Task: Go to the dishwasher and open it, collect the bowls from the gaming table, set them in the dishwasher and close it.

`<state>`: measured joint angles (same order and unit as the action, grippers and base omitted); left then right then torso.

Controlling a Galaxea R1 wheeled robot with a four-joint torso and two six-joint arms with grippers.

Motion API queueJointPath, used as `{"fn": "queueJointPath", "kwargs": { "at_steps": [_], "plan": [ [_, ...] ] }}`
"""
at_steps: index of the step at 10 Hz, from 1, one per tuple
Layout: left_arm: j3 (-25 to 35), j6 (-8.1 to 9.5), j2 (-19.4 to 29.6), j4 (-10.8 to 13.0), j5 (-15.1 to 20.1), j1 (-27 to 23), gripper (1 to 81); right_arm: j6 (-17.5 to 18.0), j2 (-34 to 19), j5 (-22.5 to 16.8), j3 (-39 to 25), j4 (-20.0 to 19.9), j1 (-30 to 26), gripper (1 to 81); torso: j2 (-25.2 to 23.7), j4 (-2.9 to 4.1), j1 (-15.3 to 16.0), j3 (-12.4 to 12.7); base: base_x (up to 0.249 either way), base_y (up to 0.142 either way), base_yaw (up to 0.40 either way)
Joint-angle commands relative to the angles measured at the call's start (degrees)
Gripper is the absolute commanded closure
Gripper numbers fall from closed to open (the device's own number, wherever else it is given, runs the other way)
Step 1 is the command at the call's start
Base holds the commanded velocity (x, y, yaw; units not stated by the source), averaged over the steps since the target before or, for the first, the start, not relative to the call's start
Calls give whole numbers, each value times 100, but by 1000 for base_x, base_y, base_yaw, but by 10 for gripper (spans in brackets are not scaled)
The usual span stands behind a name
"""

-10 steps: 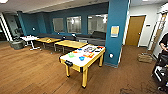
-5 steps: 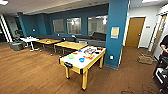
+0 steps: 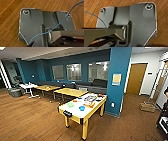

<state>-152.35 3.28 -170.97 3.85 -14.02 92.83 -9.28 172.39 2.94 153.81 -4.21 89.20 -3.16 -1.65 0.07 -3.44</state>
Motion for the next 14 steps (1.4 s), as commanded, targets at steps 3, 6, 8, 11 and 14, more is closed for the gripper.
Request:
{"fn": "queueJointPath", "kwargs": {
  "at_steps": [3,6,8,11,14],
  "plan": [
    [3,15,19,-7,242,-208,10,-13,18,-303,-10,7,-310,10,-2,0,-2,0,179,78,0],
    [3,23,28,-7,242,-208,10,-13,26,-303,-10,7,-310,10,0,0,0,0,170,89,0],
    [3,24,27,-7,242,-208,10,-13,26,-303,-10,7,-310,10,0,0,0,0,149,107,0],
    [3,24,28,-7,242,-208,10,-13,35,-303,-2,16,-310,10,0,0,0,0,140,108,0],
    [3,24,19,1,242,-208,10,-13,26,-311,-1,16,-310,10,0,0,0,0,140,104,0]
  ]
}}
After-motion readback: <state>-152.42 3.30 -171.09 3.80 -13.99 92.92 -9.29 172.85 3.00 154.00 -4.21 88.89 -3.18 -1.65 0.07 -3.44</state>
